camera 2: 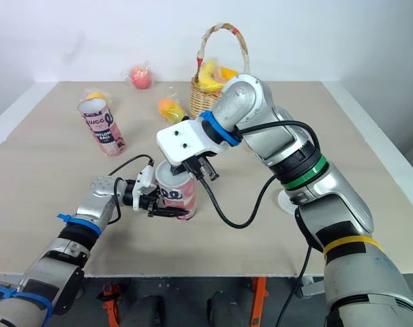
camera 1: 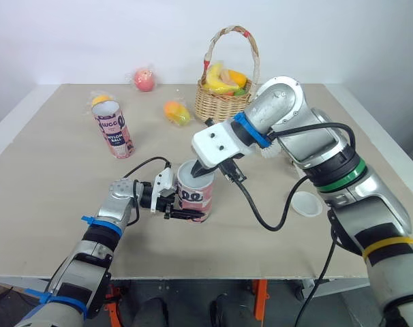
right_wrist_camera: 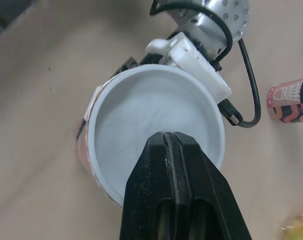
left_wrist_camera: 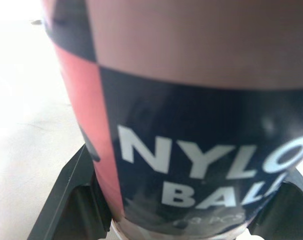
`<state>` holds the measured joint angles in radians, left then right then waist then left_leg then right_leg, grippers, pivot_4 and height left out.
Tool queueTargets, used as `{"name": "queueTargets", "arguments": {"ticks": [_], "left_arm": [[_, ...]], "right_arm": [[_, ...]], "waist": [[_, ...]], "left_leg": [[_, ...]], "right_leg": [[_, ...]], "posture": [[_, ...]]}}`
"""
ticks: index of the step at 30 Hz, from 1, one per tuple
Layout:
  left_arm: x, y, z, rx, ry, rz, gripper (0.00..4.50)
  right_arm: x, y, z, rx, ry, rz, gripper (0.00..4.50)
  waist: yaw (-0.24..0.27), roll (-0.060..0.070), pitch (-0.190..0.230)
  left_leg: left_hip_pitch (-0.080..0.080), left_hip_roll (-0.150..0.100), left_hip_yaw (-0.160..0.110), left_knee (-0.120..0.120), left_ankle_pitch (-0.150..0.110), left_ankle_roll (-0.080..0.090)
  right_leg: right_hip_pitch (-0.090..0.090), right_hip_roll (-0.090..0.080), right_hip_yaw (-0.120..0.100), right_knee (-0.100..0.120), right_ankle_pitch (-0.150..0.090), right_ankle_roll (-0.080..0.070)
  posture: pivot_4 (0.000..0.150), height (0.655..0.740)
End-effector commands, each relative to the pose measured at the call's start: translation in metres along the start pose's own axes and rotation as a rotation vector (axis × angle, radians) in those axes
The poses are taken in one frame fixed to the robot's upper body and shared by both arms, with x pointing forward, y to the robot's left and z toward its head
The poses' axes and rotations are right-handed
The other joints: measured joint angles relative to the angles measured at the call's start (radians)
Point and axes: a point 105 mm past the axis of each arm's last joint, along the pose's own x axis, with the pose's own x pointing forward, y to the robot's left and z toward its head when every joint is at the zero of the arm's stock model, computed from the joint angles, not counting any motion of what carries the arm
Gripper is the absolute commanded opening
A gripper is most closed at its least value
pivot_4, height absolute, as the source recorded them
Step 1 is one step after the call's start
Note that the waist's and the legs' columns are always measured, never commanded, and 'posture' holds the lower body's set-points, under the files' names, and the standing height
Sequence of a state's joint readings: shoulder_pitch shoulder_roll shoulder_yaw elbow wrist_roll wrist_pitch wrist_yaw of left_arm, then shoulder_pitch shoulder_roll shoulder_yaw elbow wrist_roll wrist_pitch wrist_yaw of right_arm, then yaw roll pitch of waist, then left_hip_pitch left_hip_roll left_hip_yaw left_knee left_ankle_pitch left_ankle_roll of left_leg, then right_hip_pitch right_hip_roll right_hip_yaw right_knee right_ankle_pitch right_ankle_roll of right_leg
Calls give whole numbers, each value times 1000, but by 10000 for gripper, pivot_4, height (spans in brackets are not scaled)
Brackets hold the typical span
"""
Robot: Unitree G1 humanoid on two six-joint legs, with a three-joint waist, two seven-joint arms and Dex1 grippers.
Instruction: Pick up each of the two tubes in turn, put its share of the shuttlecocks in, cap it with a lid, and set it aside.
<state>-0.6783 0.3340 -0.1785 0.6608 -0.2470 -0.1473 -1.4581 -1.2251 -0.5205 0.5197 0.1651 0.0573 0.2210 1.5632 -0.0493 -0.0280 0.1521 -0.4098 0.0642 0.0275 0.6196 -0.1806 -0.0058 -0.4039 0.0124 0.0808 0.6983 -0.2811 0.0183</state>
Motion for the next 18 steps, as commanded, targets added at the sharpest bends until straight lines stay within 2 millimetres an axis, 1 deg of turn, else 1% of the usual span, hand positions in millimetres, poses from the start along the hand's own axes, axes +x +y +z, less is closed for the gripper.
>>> {"name": "queueTargets", "arguments": {"ticks": [1, 2, 3, 4, 5, 6, 7, 8, 10, 11, 12, 14, 15, 16, 18], "left_arm": [[-6, 1, -11, -36, 36, 33, 28695], [-5, 1, -11, -34, 34, 31, 28695], [-4, 1, -10, -32, 32, 31, 28695], [-4, 0, -10, -31, 30, 30, 28695], [-3, 1, -9, -30, 27, 30, 28695], [-2, 1, -8, -28, 25, 30, 28695], [-2, 2, -8, -26, 24, 29, 28695], [-2, 2, -7, -23, 23, 27, 28695], [-1, 3, -6, -20, 20, 26, 28695], [1, 3, -6, -16, 20, 21, 28695], [2, 3, -5, -11, 19, 16, 28695], [6, 4, -3, 0, 14, 14, 28695], [7, 5, -2, 3, 9, 17, 28695], [10, 8, 0, 2, -4, 30, 28695], [16, 13, 3, 14, -18, 47, 34866]], "right_arm": [[-21, -14, 10, 192, -183, -83, 6647], [-34, -15, 10, 243, -219, -115, 9613], [-42, -12, 7, 265, -220, -135, 15163], [-49, -7, 5, 283, -221, -150, 18272], [-62, 0, 2, 321, -244, -193, 21696], [-72, 8, 0, 348, -258, -232, 23242], [-80, 15, -1, 375, -274, -269, 29533], [-88, 20, -1, 404, -289, -306, 32283], [-95, 32, -1, 437, -301, -359, 41203], [-97, 40, -3, 466, -296, -394, 44317], [-96, 47, -6, 501, -291, -421, 44317], [-87, 60, -13, 572, -281, -452, 44317], [-81, 65, -17, 599, -267, -463, 44317], [-67, 72, -25, 648, -262, -486, 44317], [-39, 88, -39, 709, -206, -526, 45000]], "waist": [[-1, 1, 2], [0, 1, 2], [2, 1, 3], [2, 1, 3], [8, 0, 3], [11, 0, 3], [14, 0, 3], [14, 0, 3], [9, 2, 4], [5, 3, 5], [2, 4, 5], [5, 4, 5], [5, 4, 5], [5, 4, 5], [7, 3, 5]], "left_leg": [[0, 0, 0, 0, 0, 0], [-1, 0, 0, 0, 0, 0], [-3, 0, -1, 0, 0, 0], [-5, 0, -1, 0, 0, 0], [-5, 0, -1, 0, 0, 0], [-9, -1, -2, 1, 0, 0], [-11, -1, -3, 1, -1, -1], [-12, -1, -3, 1, -1, -2], [-13, -1, -3, 1, -3, -2], [-13, -1, -2, 0, -4, -2], [-13, -1, -2, 0, -4, -2], [-13, -1, -5, 0, -4, -1], [-13, -1, -6, -1, -4, -1], [-13, -1, -6, -1, -4, -1], [-14, -2, -7, 0, -4, -1]], "right_leg": [[-1, 0, 0, 0, 1, 0], [-2, 0, 0, 0, 1, -1], [-3, 0, 0, 0, 1, -1], [-4, 0, -1, 0, 2, -1], [-5, 0, -1, 0, 1, 0], [-5, -1, -2, -1, 1, 0], [-6, -1, -3, -2, 0, 0], [-5, -2, -3, -4, 0, 0], [-5, -2, -3, -7, 1, 0], [-5, -1, -1, -8, 0, 0], [-6, -1, -1, -8, 0, 0], [-5, 0, -4, -9, -2, 4], [-4, 0, -4, -10, -2, 4], [-3, 0, -4, -10, -2, 4], [-3, -1, -4, -12, -1, 6]], "posture": [[1500, 7393], [1500, 7393], [1500, 7393], [1500, 7393], [1500, 7393], [1500, 7393], [1500, 7393], [1500, 7393], [1500, 7393], [1500, 7393], [1500, 7393], [1500, 7393], [1500, 7393], [1500, 7393], [1500, 7393]]}}
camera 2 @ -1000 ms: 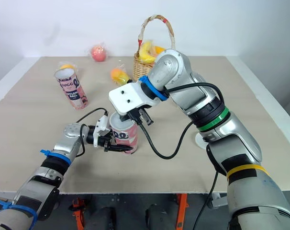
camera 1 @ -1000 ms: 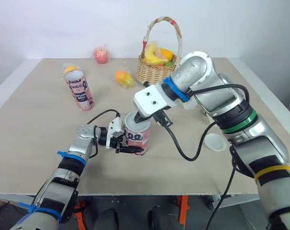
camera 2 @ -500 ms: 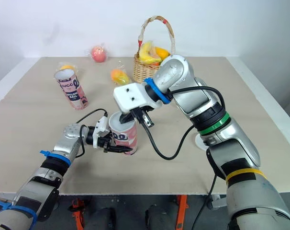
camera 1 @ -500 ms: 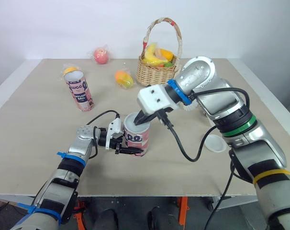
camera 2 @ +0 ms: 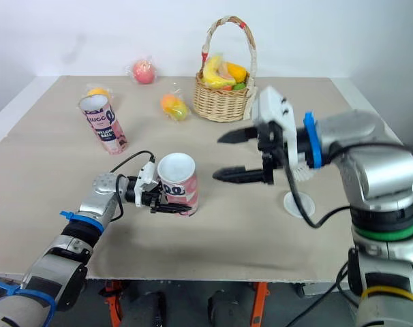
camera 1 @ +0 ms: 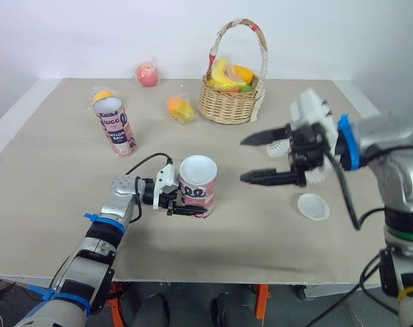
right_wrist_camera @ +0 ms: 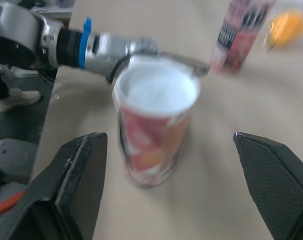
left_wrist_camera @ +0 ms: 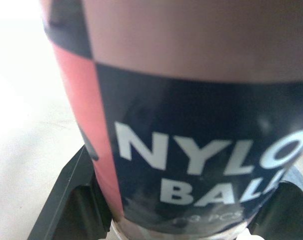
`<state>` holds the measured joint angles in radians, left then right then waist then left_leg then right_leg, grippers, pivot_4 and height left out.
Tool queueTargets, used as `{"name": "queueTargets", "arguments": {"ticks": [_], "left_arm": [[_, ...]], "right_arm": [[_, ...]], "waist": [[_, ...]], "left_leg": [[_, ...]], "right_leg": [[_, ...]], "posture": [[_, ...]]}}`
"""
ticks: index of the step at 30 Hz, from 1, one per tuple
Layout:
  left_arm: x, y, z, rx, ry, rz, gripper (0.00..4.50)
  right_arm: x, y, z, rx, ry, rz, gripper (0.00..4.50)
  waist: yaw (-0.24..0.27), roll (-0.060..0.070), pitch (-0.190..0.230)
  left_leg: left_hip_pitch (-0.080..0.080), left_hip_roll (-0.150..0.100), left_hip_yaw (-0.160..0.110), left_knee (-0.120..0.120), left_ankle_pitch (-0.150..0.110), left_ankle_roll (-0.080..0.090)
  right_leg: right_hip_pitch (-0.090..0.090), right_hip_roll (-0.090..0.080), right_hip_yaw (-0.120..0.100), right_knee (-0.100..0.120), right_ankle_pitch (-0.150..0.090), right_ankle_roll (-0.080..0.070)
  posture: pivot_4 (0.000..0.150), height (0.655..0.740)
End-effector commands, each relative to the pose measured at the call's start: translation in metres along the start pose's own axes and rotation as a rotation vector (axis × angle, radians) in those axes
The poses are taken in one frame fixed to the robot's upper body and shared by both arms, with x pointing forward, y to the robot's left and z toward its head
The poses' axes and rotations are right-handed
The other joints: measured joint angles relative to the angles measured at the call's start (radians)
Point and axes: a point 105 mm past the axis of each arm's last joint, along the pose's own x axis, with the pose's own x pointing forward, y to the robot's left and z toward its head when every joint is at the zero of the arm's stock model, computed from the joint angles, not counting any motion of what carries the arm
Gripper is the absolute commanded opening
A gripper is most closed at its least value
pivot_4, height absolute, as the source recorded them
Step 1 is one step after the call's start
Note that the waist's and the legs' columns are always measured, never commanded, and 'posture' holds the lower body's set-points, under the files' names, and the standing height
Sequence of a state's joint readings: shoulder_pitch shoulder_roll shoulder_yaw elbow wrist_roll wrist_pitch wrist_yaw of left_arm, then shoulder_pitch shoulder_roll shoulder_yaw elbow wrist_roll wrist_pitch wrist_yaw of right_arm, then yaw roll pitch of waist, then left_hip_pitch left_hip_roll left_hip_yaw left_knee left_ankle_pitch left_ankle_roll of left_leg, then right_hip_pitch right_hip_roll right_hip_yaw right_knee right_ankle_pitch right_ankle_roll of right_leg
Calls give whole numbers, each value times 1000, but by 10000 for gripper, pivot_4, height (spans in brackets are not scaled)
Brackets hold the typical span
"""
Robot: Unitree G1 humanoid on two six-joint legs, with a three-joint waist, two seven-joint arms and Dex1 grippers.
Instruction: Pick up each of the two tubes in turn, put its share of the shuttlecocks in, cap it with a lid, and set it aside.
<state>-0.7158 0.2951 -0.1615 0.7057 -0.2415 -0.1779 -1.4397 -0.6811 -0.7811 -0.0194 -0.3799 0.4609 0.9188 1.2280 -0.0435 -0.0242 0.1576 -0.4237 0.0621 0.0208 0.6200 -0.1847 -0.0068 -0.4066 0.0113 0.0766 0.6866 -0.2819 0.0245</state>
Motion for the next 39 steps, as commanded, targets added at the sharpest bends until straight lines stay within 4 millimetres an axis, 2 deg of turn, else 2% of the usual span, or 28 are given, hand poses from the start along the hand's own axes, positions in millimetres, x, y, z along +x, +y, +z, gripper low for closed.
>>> {"name": "queueTargets", "arguments": {"ticks": [1, 3, 6, 7, 12, 16, 20, 24, 29, 31, 34, 39], "left_arm": [[10, 8, -4, 3, 14, 46, 36749], [14, 14, -1, 27, 5, 72, 44223], [22, 20, 10, 13, -39, 72, 44223], [23, 20, 12, 15, -43, 65, 44223], [22, 24, 18, -13, -39, 63, 44223], [3, 9, 10, -18, 21, -8, 44223], [-19, 6, 4, 1, 83, 25, 44223], [-46, 11, 7, 51, 117, 123, 44223], [-80, 26, 29, 132, 100, 286, 44223], [-95, 27, 54, 125, 2, 336, 44223], [-111, 17, 88, 89, -136, 361, 44223], [-118, -23, 117, 62, -148, 239, 44223]], "right_arm": [[21, 15, -29, 15, 30, -129, 45000], [28, 20, -36, 49, 11, -160, 45000], [33, 17, -54, 53, 64, -227, 45000], [33, 15, -56, 66, 59, -238, 45000], [42, 9, -58, 66, 34, -258, 45000], [46, 7, -54, 77, 10, -227, 45000], [49, 6, -56, 73, 20, -211, 45000], [53, 1, -56, 56, 17, -211, 45000], [56, -2, -54, 48, 3, -206, 45000], [60, -2, -52, 45, -10, -198, 45000], [65, -2, -48, 38, -33, -182, 45000], [74, -4, -39, 26, -69, -152, 45000]], "waist": [[3, -1, 0], [3, 0, 1], [2, 1, 2], [2, 1, 2], [1, -1, 3], [-3, -1, 3], [-1, -1, 3], [0, -2, 4], [0, -2, 4], [0, -2, 4], [-2, -3, 4], [-4, -3, 4]], "left_leg": [[-1, 0, -1, 0, 0, 0], [-5, -1, 0, 2, 0, 0], [-9, -1, 0, 4, 0, 0], [-13, -2, -1, 8, 0, 0], [-15, -3, -3, 8, 0, 0], [-15, -3, -3, 7, 0, 0], [-15, -2, -4, 6, 0, 0], [-15, -2, -4, 7, 0, 0], [-15, -2, -5, 8, 0, 0], [-15, -1, -5, 8, 0, 0], [-16, -1, -4, 8, 0, 0], [-15, 0, -4, 7, 0, 0]], "right_leg": [[1, 0, 0, -1, 0, 1], [-3, 0, 0, -3, 2, 3], [-6, -1, 1, -3, 3, 4], [-8, -1, 1, -3, 4, 7], [-8, -1, 1, -5, 5, 7], [-8, 0, 1, -5, 4, 7], [-8, 0, 0, -5, 4, 6], [-7, 0, 0, -5, 4, 5], [-8, 0, -1, -4, 5, 5], [-7, 0, -1, -4, 6, 3], [-8, 0, -1, -4, 6, 3], [-8, 0, -1, -4, 6, 2]], "posture": [[1500, 7393], [1500, 7393], [1500, 7393], [1500, 7393], [1500, 7393], [1500, 7393], [1500, 7393], [1500, 7393], [1500, 7393], [1500, 7393], [1500, 7393], [1500, 7393]]}}
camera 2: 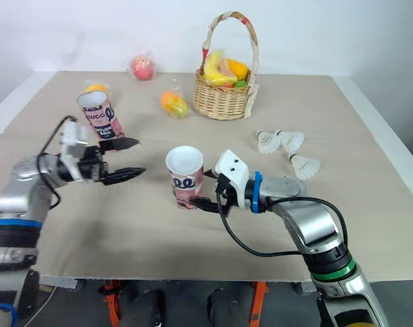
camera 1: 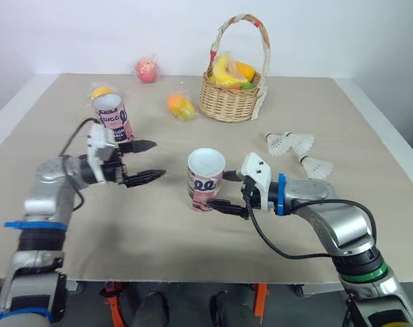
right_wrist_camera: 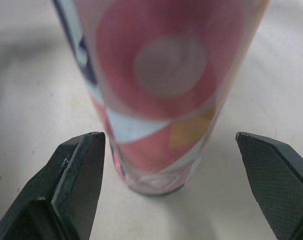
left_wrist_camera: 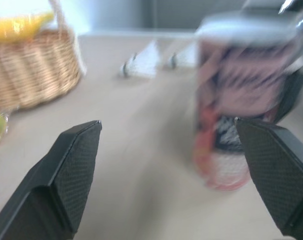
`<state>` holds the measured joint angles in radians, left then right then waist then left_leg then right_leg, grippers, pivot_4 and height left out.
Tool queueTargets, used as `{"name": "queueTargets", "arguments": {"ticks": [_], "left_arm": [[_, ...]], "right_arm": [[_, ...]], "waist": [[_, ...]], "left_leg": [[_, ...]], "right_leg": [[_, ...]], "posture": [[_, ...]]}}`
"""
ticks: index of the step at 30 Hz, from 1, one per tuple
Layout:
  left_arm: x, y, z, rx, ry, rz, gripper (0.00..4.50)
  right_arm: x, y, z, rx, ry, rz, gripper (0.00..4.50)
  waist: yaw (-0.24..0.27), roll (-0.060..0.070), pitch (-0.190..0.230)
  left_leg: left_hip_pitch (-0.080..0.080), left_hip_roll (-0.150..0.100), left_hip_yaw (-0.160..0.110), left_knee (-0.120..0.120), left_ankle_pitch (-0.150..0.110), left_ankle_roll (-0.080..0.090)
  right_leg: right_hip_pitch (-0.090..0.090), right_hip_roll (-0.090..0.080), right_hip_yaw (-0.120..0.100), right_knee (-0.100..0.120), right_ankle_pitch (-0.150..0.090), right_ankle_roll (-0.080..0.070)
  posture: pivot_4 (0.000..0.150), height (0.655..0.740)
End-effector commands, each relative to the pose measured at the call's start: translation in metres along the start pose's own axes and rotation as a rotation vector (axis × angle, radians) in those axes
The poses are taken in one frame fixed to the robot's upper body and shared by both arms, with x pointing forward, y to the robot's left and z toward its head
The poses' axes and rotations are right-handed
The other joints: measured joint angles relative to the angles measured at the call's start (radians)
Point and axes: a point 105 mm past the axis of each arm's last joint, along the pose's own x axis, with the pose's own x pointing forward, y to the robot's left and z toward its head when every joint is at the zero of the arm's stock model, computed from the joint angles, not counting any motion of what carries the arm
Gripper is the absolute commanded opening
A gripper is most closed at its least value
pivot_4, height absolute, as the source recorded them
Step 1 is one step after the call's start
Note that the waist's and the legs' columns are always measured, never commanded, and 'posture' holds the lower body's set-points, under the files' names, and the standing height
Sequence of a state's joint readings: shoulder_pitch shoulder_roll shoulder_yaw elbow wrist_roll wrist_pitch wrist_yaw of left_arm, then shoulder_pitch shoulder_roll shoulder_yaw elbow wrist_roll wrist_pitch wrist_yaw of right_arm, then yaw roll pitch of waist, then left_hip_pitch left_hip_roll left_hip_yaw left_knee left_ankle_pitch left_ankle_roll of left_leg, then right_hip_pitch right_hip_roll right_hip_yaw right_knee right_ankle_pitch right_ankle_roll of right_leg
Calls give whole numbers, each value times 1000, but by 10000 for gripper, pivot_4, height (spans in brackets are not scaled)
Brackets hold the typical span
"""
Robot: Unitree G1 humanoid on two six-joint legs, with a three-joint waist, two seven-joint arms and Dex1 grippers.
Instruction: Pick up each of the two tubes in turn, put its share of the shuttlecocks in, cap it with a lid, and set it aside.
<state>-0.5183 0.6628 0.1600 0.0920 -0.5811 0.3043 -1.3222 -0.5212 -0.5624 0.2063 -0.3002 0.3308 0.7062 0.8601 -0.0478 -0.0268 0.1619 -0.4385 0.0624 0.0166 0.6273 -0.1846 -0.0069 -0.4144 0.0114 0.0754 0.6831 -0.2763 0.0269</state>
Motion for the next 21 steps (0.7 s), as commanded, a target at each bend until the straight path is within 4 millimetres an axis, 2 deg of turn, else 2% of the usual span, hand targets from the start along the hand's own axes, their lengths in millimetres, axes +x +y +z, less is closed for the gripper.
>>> {"name": "queueTargets", "arguments": {"ticks": [1, 4, 6, 17, 18, 19, 20, 21], "left_arm": [[-1, -21, 30, 12, -40, -93, 44223], [-2, -32, 39, -3, -31, -138, 44223], [-4, -36, 38, 1, 2, -155, 44223], [-5, -33, 32, 55, 26, -146, 44223], [-4, -33, 30, 56, 24, -148, 45000], [-2, -33, 29, 55, 20, -151, 45000], [-1, -33, 28, 55, 16, -153, 45000], [1, -32, 27, 57, 12, -153, 45000]], "right_arm": [[5, 0, 16, -46, -55, 23, 45000], [12, 0, 19, -44, -76, 37, 45000], [16, 0, 22, -37, -100, 50, 45000], [32, 5, 28, -42, -160, 99, 45000], [32, 5, 28, -42, -161, 100, 40889], [32, 5, 28, -42, -161, 101, 39446], [31, 5, 27, -43, -162, 102, 34533], [31, 5, 27, -43, -162, 99, 33005]], "waist": [[3, 0, 0], [6, 0, 0], [5, 0, 1], [4, 0, 1], [4, 0, 1], [4, 0, 1], [4, 0, 1], [4, 0, 1]], "left_leg": [[0, 0, 0, 0, 0, 0], [0, 0, -3, 2, 1, -2], [1, 0, -3, 4, 1, -2], [1, 0, -3, 5, 1, -2], [1, 0, -3, 5, 1, -2], [1, 0, -3, 5, 1, -2], [1, 0, -3, 5, 1, -2], [1, 0, -3, 5, 1, -2]], "right_leg": [[0, 0, -1, 0, 0, 0], [2, 0, -3, 0, 0, 1], [3, 0, -3, 0, 0, 1], [4, 0, -3, 0, 1, 0], [3, 0, -3, 0, 1, -1], [3, 0, -3, 0, 2, -1], [3, 0, -3, 0, 1, -1], [3, 0, -3, 0, 1, -1]], "posture": [[1500, 7393], [1500, 7393], [1500, 7393], [1500, 7393], [1500, 7393], [1500, 7393], [1500, 7393], [1500, 7393]]}}
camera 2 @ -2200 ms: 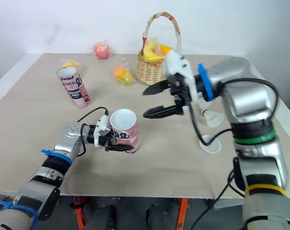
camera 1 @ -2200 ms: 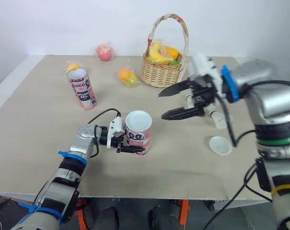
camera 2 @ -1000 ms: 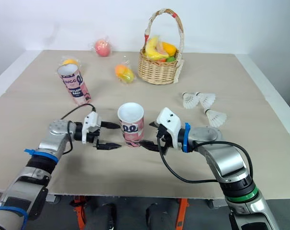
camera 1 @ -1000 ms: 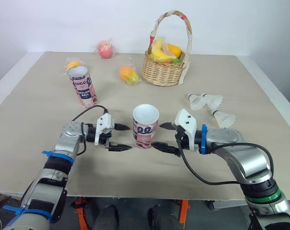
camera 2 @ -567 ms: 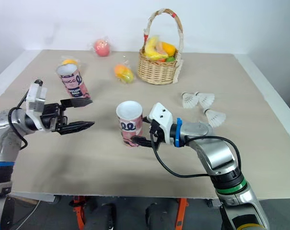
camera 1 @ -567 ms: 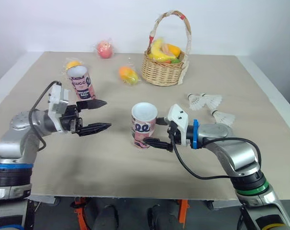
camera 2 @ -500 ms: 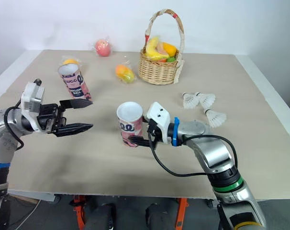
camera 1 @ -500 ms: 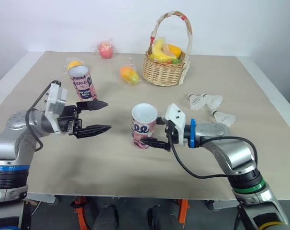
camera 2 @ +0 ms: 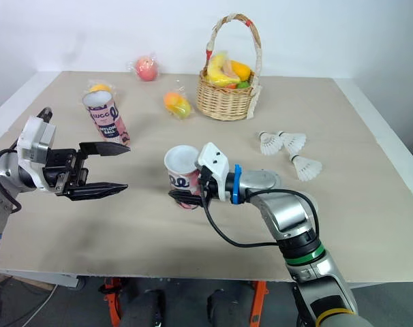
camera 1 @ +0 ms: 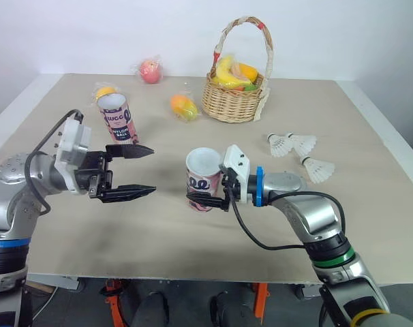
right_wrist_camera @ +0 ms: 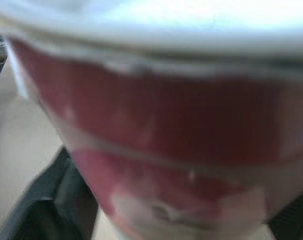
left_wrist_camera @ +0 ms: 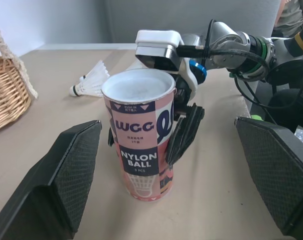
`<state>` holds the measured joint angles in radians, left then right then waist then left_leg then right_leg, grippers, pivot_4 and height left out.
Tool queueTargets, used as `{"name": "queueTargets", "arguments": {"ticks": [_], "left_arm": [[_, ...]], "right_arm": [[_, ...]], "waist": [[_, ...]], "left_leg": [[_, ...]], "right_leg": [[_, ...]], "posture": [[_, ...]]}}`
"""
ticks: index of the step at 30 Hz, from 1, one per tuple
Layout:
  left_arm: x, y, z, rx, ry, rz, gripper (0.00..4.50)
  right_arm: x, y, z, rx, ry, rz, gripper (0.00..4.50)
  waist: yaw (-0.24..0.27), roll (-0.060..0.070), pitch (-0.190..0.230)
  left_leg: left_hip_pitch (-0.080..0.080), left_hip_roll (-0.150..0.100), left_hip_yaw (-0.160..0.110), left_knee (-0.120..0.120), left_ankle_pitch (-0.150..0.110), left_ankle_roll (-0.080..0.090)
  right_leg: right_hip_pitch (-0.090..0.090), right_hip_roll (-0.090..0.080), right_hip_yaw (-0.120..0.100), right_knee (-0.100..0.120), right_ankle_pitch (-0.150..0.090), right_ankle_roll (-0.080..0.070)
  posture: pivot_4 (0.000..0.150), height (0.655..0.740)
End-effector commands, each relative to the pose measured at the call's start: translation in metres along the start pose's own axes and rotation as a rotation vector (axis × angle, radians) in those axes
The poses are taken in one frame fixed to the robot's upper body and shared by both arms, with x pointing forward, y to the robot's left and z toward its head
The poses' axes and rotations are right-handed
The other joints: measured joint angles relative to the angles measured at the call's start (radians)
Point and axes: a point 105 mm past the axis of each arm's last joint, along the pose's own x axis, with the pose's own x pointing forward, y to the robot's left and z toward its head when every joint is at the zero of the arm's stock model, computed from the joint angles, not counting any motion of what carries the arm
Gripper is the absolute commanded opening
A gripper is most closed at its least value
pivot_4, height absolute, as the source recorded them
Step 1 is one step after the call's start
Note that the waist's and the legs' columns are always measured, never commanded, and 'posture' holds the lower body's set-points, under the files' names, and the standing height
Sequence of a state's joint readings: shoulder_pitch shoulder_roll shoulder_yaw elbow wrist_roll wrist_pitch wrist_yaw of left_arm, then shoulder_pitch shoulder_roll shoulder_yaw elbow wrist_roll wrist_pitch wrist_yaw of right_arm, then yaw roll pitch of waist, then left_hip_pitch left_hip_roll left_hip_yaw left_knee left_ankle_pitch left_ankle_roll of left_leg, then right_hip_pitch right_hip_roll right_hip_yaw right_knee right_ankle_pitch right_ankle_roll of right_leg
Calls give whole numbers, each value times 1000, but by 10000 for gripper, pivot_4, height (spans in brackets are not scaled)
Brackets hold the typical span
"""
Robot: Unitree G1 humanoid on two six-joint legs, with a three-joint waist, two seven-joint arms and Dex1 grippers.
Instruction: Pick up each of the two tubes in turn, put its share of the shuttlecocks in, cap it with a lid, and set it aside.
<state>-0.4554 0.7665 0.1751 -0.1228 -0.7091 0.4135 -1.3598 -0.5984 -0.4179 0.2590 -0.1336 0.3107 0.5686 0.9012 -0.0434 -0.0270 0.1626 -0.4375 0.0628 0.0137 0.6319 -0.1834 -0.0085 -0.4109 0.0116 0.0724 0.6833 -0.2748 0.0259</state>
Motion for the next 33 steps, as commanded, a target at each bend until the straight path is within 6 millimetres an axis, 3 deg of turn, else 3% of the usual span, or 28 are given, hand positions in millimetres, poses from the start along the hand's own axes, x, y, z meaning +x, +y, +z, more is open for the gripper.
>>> {"name": "queueTargets", "arguments": {"ticks": [1, 8, 11, 14, 16, 18, 21, 22, 24, 25, 28, 30, 33], "left_arm": [[4, 4, 0, 30, -8, -2, 45000], [16, 9, -6, 41, -15, -33, 45000], [26, 11, -7, 43, -23, -73, 45000], [44, 18, -1, 63, -52, -113, 45000], [58, 23, 7, 64, -95, -137, 45000], [66, 26, 10, 63, -117, -150, 45000], [80, 31, 12, 47, -150, -170, 45000], [86, 33, 9, 39, -151, -178, 45000], [93, 35, 4, 34, -143, -189, 45000], [100, 36, 0, 32, -140, -194, 45000], [113, 36, -6, 24, -149, -211, 45000], [117, 34, -7, 17, -158, -230, 45000], [119, 32, -10, 13, -158, -244, 45000]], "right_arm": [[-2, -1, 13, -42, -37, -3, 31541], [-12, -8, 14, -30, -27, -43, 29990], [-28, -11, 22, -33, -41, -55, 29990], [-61, -35, 36, -26, -79, -165, 29990], [-99, -72, 46, -9, -101, -351, 29990], [-127, -94, 52, 7, -116, -473, 29990], [-191, -138, 52, 42, -102, -774, 29990], [-221, -153, 48, 59, -88, -905, 29990], [-255, -166, 43, 74, -62, -1053, 29990], [-284, -174, 36, 113, -61, -1179, 29990], [-336, -181, 17, 185, -53, -1401, 29990], [-350, -180, 4, 259, -76, -1445, 29990], [-352, -178, -17, 327, -68, -1451, 29990]], "waist": [[0, 0, 0], [1, 0, 0], [7, 0, 0], [20, 0, 1], [23, 1, 2], [24, 1, 2], [23, 2, 2], [23, 2, 2], [24, 3, 3], [23, 3, 3], [22, 5, 3], [21, 5, 3], [7, 8, 4]], "left_leg": [[0, 0, 0, 0, 0, 0], [0, 0, 0, 0, 0, 0], [0, -1, 0, 1, 0, 0], [-1, -1, 0, 2, 0, 0], [-1, -1, 0, 3, 0, 0], [-1, -2, 0, 4, 0, 0], [-1, -3, 1, 4, 0, 1], [0, -3, 2, 4, 0, 1], [-1, -3, 2, 3, 0, 1], [-1, -4, 2, 3, -1, 1], [-1, -5, 5, 2, -3, 5], [-1, -5, 7, 2, -3, 6], [0, -5, 11, 2, -4, 7]], "right_leg": [[0, 0, 0, 0, 0, 0], [0, 0, 0, 0, 0, 0], [0, 0, 0, 0, 2, -2], [0, -1, 0, 0, 2, -2], [1, -1, 0, 0, 3, -1], [1, -1, 0, 0, 3, 0], [1, -1, 2, 0, 4, 0], [1, -1, 2, 0, 4, 0], [1, -1, 2, 0, 4, -1], [1, -2, 2, 0, 3, -1], [0, -2, 5, -1, 3, -1], [0, -2, 7, -2, 2, 0], [-1, -2, 12, -2, 2, 0]], "posture": [[1500, 7393], [1500, 7393], [1500, 7393], [1500, 7393], [1500, 7393], [1500, 7393], [1500, 7393], [1500, 7393], [1500, 7393], [1500, 7393], [1500, 7393], [1500, 7393], [1500, 7393]]}}
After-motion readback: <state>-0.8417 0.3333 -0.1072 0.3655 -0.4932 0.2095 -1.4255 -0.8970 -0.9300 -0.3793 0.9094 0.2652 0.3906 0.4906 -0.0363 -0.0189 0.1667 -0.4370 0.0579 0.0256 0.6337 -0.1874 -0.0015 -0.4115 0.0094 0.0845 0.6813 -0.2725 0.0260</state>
